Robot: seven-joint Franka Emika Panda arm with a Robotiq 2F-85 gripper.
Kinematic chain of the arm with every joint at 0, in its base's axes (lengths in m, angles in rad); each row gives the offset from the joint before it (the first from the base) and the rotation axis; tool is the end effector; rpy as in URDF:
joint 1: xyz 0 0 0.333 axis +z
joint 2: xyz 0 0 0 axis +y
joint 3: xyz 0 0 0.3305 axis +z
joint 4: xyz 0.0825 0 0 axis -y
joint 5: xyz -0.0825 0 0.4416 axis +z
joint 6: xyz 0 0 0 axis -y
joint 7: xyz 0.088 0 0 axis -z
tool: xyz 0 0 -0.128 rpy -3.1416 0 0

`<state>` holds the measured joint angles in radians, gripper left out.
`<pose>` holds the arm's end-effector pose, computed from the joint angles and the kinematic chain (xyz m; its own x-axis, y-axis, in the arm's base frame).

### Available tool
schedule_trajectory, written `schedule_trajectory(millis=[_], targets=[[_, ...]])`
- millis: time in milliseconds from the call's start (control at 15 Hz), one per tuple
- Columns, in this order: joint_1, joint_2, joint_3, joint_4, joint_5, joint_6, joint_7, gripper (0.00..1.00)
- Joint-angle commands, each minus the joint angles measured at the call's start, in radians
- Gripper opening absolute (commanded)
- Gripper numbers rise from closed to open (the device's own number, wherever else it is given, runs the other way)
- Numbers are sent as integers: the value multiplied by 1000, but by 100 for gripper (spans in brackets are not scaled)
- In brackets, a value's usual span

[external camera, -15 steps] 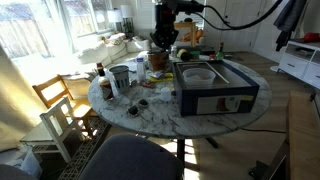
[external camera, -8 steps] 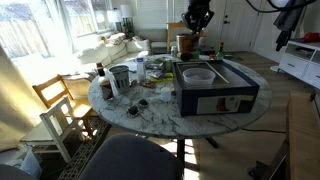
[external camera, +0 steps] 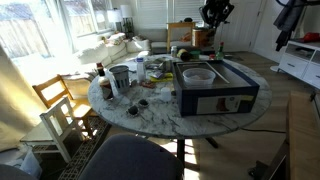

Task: Move the yellow can to the right

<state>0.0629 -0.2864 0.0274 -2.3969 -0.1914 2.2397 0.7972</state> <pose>0.5099 0.0374 0.4023 0.8108 -0.5483 0.2047 -0.5658 -0.8238 0.0348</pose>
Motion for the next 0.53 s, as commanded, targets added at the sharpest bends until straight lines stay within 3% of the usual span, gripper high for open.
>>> schedule_trajectory(millis=[0, 133, 467], targets=[[-37, 0, 35, 1, 14, -1, -10, 3], [-85, 17, 12, 34, 19, 76, 58, 3], [-201, 105, -95, 164, 104, 150, 37, 3]])
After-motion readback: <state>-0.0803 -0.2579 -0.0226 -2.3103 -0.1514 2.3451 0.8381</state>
